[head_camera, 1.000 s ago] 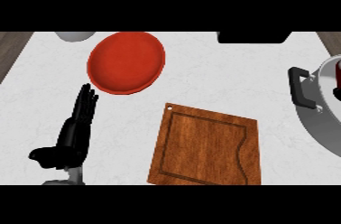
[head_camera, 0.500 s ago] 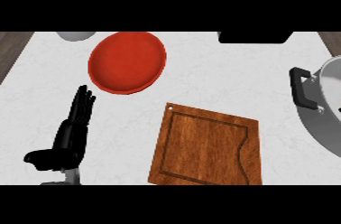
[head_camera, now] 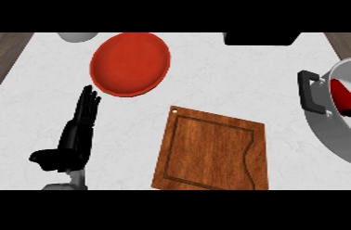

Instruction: Pick the can from the cutting board and place it in the pot

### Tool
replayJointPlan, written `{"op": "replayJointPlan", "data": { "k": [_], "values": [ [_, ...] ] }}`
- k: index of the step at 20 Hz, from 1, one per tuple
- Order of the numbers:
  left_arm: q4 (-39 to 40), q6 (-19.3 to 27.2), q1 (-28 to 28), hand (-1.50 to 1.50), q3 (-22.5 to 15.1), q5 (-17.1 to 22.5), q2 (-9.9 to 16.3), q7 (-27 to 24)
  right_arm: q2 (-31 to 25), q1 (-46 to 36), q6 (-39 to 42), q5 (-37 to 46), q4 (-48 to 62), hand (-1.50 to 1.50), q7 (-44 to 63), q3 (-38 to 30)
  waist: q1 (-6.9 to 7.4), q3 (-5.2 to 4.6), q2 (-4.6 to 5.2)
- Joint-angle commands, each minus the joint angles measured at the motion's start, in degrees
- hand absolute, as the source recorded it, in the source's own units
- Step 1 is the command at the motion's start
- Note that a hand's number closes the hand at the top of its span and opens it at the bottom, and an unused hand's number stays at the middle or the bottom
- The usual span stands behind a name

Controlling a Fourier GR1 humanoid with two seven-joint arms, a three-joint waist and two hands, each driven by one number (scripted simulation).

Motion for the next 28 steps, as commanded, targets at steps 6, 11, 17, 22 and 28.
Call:
{"op": "replayJointPlan", "data": {
  "k": [6,11,17,22,28],
  "values": [
    [0.22,2.77,0.0,0.0,-1.37,-1.94,-2.52,-0.2,3.15,-1.47,-8.85,-19.89,-3.83,-1.5,-15.72,-14.37,-0.62,0.57,0.12],
    [-1.61,-1.47,3.42,0.0,0.77,0.63,0.71,-2.49,1.58,3.71,-7.61,-28.24,-1.03,-1.5,-23.04,-20.41,-0.21,0.51,0.15],
    [-1.21,1.62,-1.74,0.0,0.43,-1.49,-0.81,2.91,-2.59,9.89,-2.52,-35.42,-3.52,-1.5,-26.74,-23.09,-0.6,0.47,0.05],
    [1.31,-0.45,-1.76,0.0,0.68,-0.67,-0.98,0.72,-7.05,11.07,-0.84,-40.82,5.4,-1.5,-34.25,-24.75,-0.18,0.49,0.17],
    [-2.13,-1.56,-0.19,0.0,2.1,-0.55,0.72,2.41,-9.79,16.42,1.97,-45.16,4.63,-1.5,-34.17,-23.63,-0.33,0.44,0.08]
  ]
}}
